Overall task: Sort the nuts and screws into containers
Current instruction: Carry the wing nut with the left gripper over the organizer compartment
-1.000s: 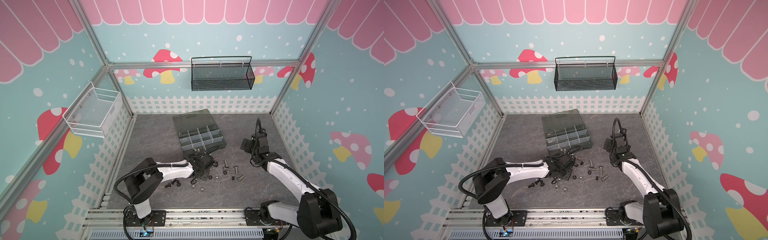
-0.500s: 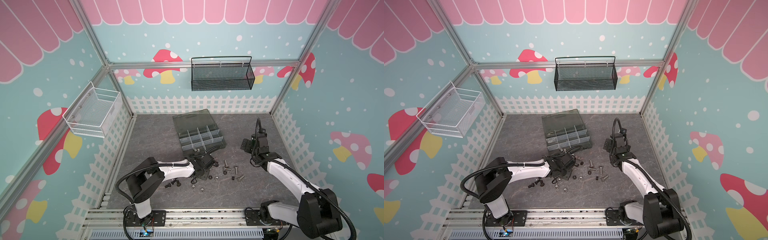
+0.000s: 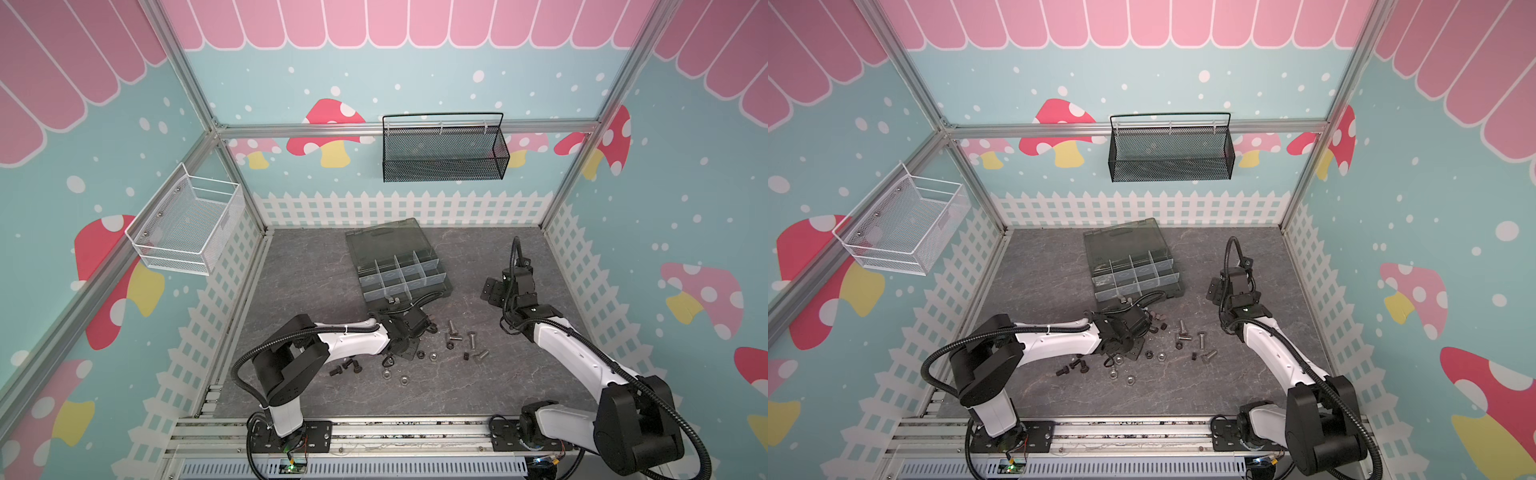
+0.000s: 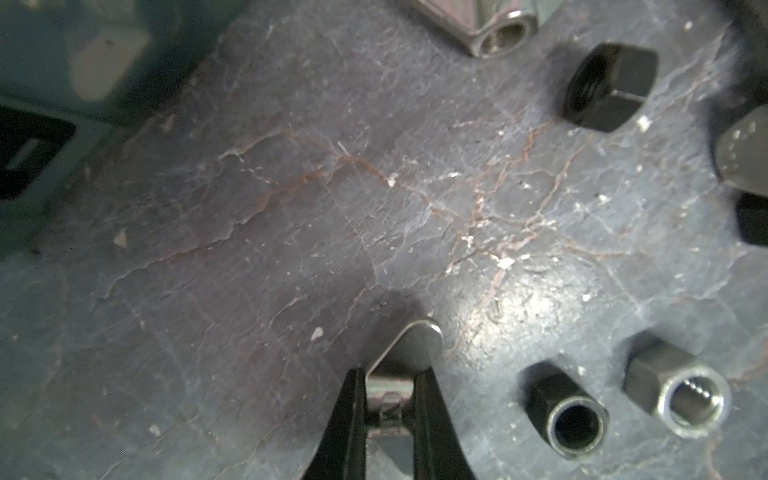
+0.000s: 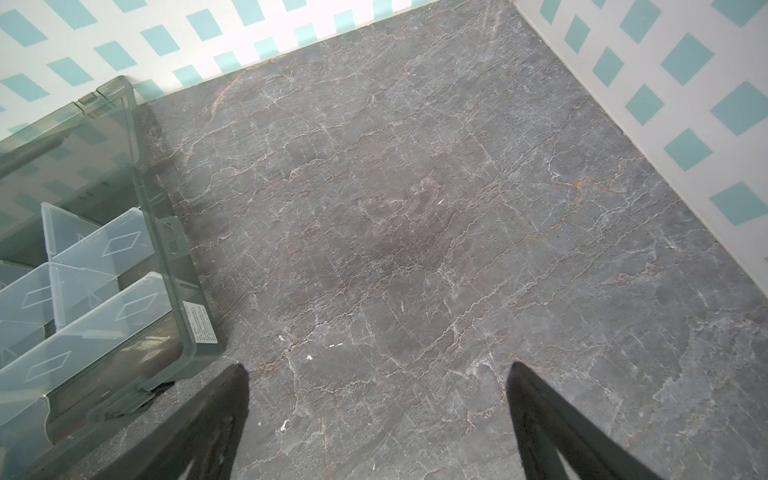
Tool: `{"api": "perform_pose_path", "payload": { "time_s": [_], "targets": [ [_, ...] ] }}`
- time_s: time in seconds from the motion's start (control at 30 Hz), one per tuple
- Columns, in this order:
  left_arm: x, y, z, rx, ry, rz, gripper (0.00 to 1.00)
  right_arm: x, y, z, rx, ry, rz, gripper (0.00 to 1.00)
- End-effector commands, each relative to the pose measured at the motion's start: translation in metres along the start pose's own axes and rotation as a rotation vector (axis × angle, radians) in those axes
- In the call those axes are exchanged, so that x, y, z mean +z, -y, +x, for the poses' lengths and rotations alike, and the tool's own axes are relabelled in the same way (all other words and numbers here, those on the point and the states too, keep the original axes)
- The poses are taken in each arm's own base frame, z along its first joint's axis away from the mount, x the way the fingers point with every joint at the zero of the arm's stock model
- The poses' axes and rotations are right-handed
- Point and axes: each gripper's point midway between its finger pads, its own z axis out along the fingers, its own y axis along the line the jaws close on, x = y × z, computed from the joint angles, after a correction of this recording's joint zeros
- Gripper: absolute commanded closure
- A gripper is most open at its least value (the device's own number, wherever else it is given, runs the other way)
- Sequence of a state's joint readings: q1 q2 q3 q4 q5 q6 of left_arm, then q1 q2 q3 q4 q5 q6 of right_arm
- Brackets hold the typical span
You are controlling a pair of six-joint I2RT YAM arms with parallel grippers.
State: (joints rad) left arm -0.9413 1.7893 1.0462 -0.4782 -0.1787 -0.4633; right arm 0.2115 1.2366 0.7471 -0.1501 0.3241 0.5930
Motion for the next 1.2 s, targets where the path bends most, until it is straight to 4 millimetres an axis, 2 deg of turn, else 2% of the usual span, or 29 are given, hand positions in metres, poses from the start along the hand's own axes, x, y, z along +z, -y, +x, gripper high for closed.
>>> {"api": "perform_pose_path", "payload": {
  "time_s": [0.0,0.17,0.43,0.53,0.77,1.17],
  "targets": [
    [-0.022,-0.008,-0.028,-0.018,0.096,-0.016,0.94,-0.002,-0.002,0.001,0.015,0.004,-0.005,0.02],
    [-0.040,-0.027,-0.049,-0.039,0.167,-0.027,0.95,-0.003,-0.003,0.000,0.017,0.007,-0.011,0.02],
    [-0.067,-0.088,-0.094,-0.115,0.288,-0.073,0.95,-0.007,-0.003,-0.003,0.024,0.018,-0.018,0.02],
    [-0.070,-0.106,-0.107,-0.151,0.319,-0.058,0.95,-0.008,-0.003,-0.004,0.025,0.021,-0.021,0.02],
    [-0.060,-0.133,-0.121,-0.184,0.320,-0.060,0.95,-0.007,-0.004,-0.005,0.028,0.021,-0.025,0.02],
    [-0.034,-0.142,-0.116,-0.190,0.256,-0.063,0.92,-0.006,-0.008,-0.006,0.029,0.013,-0.038,0.02]
  ]
}}
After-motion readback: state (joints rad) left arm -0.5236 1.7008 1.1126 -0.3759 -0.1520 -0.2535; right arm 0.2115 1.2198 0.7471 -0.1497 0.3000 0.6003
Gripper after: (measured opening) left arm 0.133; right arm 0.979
